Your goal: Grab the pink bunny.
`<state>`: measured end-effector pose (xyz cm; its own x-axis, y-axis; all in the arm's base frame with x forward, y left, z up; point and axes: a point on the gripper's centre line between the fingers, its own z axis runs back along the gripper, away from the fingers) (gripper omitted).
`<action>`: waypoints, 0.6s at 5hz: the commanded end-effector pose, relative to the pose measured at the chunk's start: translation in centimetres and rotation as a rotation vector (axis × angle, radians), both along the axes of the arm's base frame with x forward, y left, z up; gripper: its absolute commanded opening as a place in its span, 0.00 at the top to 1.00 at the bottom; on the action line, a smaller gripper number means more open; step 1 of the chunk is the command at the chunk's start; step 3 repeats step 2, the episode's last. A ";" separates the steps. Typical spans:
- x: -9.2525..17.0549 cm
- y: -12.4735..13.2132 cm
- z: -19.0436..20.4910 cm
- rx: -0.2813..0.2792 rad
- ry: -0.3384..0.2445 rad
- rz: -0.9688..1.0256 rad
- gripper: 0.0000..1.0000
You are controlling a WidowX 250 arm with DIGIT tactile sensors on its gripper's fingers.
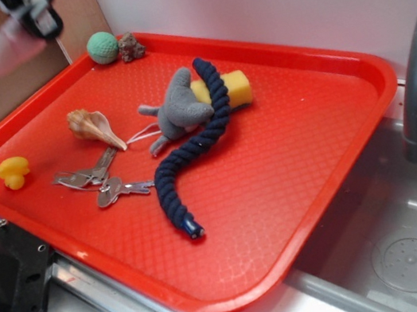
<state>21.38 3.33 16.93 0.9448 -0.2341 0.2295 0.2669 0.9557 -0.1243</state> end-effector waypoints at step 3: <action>1.8 -3.7 8.0 0.079 0.000 0.042 1.00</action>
